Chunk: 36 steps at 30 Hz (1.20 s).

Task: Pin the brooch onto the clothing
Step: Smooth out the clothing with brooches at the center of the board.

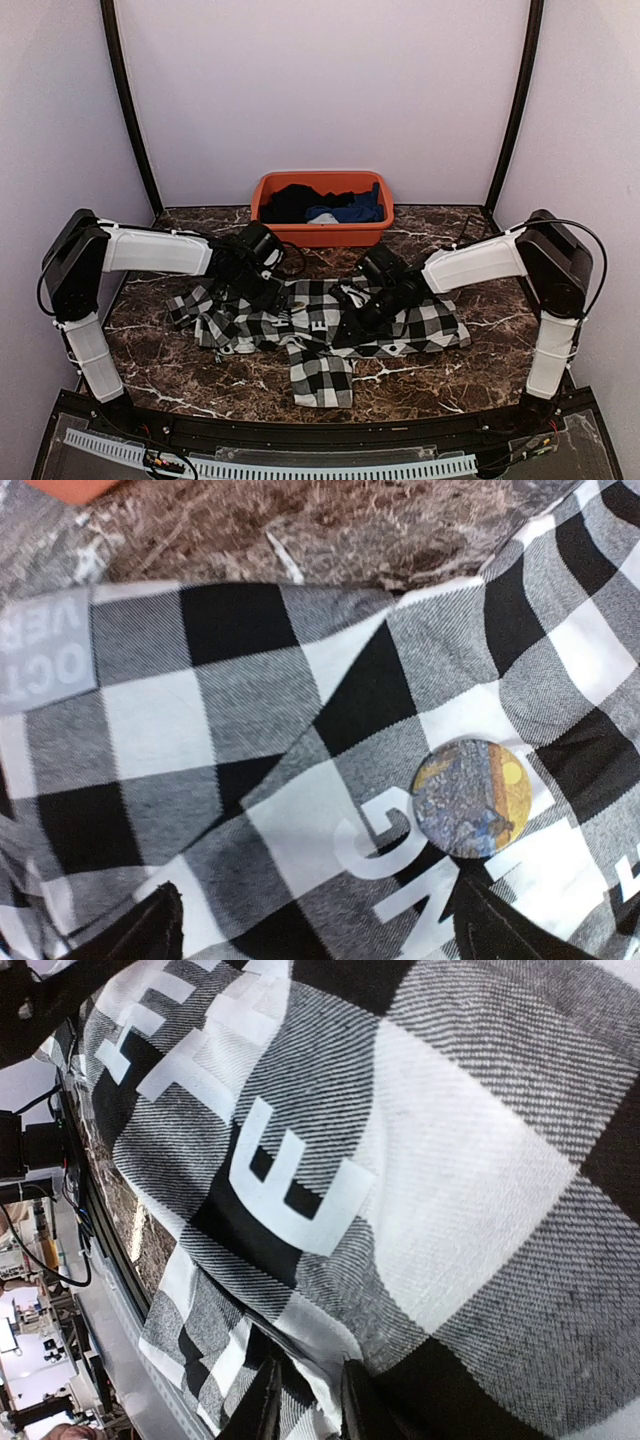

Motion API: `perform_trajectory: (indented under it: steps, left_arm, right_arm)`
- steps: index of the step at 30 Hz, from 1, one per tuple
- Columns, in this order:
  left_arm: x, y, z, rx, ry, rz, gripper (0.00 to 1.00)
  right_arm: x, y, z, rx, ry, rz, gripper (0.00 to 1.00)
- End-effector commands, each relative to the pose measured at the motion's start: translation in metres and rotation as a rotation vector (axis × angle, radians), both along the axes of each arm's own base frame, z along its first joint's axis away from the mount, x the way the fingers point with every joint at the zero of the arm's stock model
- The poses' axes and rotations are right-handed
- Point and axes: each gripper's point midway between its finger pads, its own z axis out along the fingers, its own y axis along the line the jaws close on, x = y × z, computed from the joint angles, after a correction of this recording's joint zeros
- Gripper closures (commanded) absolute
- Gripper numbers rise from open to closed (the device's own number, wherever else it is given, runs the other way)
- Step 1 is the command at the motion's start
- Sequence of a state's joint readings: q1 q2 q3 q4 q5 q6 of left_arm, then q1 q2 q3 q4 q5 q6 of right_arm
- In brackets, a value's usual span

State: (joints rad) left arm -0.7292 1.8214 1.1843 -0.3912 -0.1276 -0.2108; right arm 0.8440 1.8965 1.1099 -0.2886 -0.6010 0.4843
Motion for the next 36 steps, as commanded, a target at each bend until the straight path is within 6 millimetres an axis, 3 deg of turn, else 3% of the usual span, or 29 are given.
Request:
perform_trajectory:
  steps: [1, 4, 7, 10, 14, 17, 20, 24, 28, 33, 36]
  left_arm:
    - [0.005, 0.007, 0.045, -0.051, -0.121, 0.034, 0.02]
    - [-0.002, 0.002, 0.066, -0.101, -0.165, 0.003, 0.01]
    - [-0.017, -0.010, 0.070, -0.147, -0.155, -0.046, 0.01]
    - [-0.035, -0.018, 0.056, -0.145, -0.109, -0.078, 0.02]
    - [-0.060, -0.033, 0.021, -0.125, -0.017, -0.117, 0.09]
    - [-0.080, -0.036, -0.015, -0.060, 0.077, -0.142, 0.16]
    - [-0.091, -0.028, -0.038, 0.002, 0.142, -0.147, 0.25]
    - [-0.100, -0.014, -0.051, 0.056, 0.172, -0.139, 0.36]
    - [-0.107, -0.006, -0.052, 0.061, 0.185, -0.135, 0.38]
    - [-0.121, -0.007, -0.048, -0.004, 0.230, -0.127, 0.27]
    - [-0.126, -0.014, -0.032, -0.082, 0.236, -0.130, 0.22]
  right_arm:
    - [0.009, -0.003, 0.033, -0.021, -0.101, 0.014, 0.79]
    - [0.017, 0.010, 0.071, 0.060, -0.157, 0.021, 0.78]
    - [0.029, 0.021, 0.102, 0.120, -0.213, 0.006, 0.76]
    - [0.050, 0.027, 0.108, 0.119, -0.247, -0.036, 0.75]
    - [0.077, 0.029, 0.078, 0.082, -0.228, -0.104, 0.75]
    - [0.084, 0.028, 0.036, 0.026, -0.168, -0.122, 0.76]
    - [0.074, 0.022, -0.006, -0.028, -0.077, -0.111, 0.80]
    - [0.051, 0.004, -0.040, -0.088, -0.006, -0.090, 0.82]
    - [0.041, -0.009, -0.049, -0.128, -0.001, -0.069, 0.84]
    - [0.031, -0.015, -0.048, -0.140, -0.011, -0.061, 0.83]
    - [0.024, -0.013, -0.044, -0.131, -0.030, -0.044, 0.82]
